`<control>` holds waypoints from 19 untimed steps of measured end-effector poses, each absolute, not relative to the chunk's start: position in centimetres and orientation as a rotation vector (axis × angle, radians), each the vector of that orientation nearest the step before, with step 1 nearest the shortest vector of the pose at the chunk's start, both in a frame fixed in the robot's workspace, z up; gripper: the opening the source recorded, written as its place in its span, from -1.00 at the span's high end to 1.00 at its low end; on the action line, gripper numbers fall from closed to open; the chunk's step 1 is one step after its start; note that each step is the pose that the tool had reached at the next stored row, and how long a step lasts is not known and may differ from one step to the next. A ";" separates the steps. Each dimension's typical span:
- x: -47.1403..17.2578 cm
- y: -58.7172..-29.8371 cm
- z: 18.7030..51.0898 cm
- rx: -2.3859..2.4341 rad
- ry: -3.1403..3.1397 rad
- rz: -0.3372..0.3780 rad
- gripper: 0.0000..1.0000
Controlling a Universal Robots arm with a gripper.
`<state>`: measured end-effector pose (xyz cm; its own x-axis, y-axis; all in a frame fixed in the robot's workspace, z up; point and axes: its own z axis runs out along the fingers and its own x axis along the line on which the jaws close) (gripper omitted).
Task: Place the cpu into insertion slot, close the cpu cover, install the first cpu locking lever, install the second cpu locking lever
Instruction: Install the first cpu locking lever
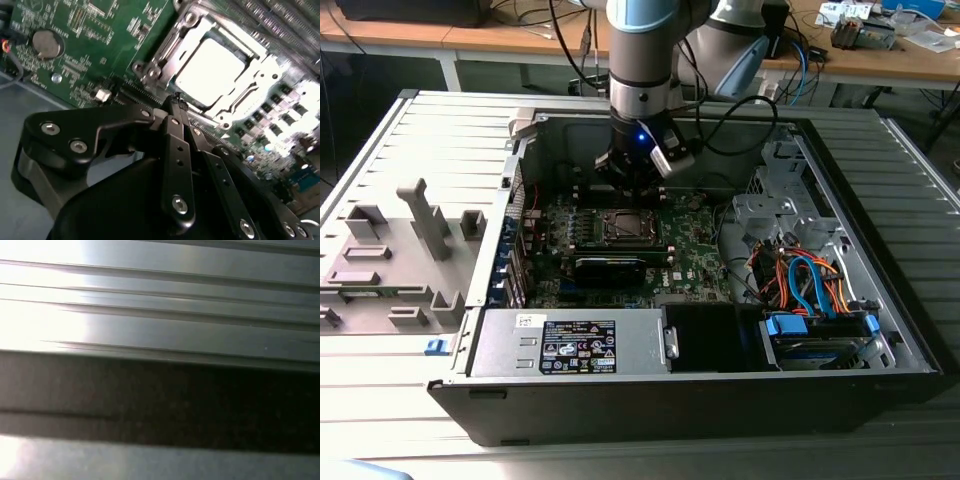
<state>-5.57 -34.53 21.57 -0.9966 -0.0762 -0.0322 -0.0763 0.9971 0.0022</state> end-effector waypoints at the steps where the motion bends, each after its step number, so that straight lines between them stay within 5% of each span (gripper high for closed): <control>1: -5.6 -34.9 21.6 -0.119 3.107 0.005 0.79; 19: -5.3 -37.1 24.2 -0.083 3.110 -0.003 0.79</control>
